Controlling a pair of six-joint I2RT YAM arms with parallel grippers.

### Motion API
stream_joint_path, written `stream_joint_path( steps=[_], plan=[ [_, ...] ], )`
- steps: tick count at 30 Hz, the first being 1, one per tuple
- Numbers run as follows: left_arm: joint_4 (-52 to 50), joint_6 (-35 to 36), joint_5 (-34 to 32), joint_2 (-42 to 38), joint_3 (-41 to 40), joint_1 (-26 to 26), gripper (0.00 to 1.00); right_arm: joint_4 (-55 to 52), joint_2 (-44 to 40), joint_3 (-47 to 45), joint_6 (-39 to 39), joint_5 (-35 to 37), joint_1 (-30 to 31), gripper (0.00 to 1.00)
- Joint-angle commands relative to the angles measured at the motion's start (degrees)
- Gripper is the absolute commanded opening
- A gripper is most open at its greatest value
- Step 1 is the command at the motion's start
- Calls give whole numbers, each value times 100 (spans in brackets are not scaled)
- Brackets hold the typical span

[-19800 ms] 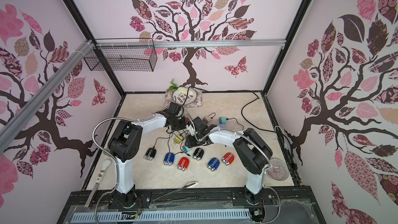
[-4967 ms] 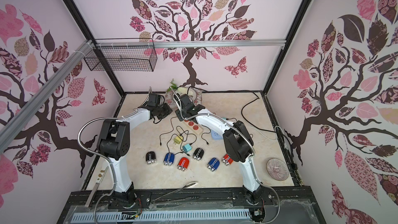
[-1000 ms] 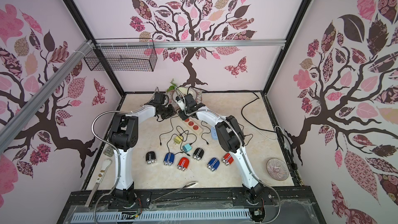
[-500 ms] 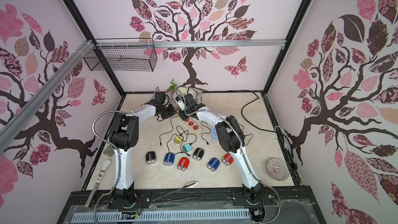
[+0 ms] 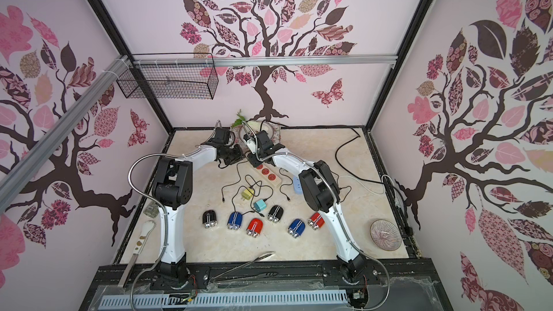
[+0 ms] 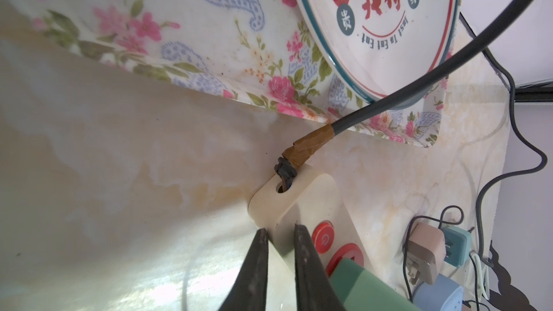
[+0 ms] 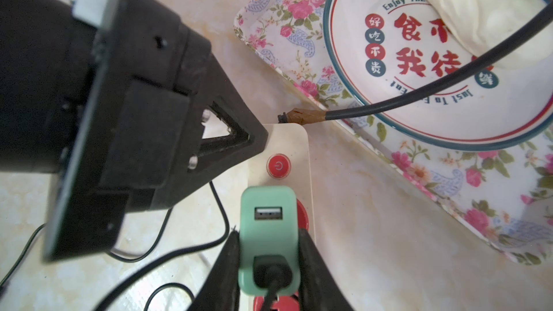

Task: Unplug the electric shaver
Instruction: Remove the plug from the socket.

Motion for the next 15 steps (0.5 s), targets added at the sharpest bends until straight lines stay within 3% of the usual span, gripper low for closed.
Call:
stream_joint_path(
  steps=[1,15],
  plan=[
    [-371,125,-207,275,134,-48,18,143,-378,102,-115,99,-5,17],
    [-382,160,-224,336,152,-50,18,23,-314,323,-1,28,12,16]
  ],
)
